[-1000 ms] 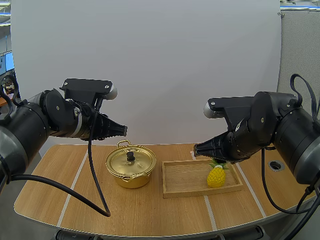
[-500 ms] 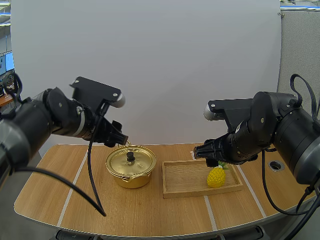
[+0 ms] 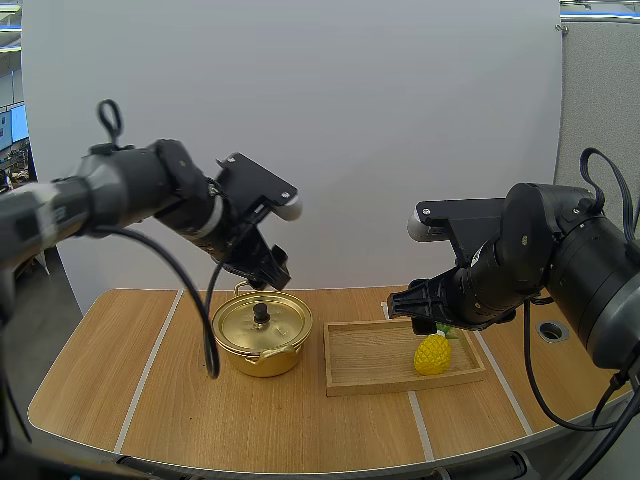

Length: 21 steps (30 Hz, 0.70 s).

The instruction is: Open the pot, put the pineapple inside, and close it

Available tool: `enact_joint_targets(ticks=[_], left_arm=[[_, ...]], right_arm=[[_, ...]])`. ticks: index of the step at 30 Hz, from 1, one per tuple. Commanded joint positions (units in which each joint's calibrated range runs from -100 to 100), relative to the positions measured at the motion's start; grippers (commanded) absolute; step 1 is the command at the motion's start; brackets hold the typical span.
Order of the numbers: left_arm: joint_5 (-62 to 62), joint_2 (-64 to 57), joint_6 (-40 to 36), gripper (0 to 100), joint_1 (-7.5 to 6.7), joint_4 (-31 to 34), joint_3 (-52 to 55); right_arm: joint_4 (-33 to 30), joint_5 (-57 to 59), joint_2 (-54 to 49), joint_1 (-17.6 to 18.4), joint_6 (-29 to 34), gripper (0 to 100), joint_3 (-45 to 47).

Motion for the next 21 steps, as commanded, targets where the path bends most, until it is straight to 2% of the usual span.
enact_joint_targets(ticks=[1,21], left_arm=[[-0.81,4.65,-1.54,100,-0.25,1.85,-2.07],[-5.42,17.32,-3.05,100,-0.25,5.99,-3.96]], right_arm=[[-0.55,-0.46,-0.11,-0.22,-0.03,100,-0.30],[-0.55,-0.46,-0.11,-0.22,-0.03,100,-0.30]])
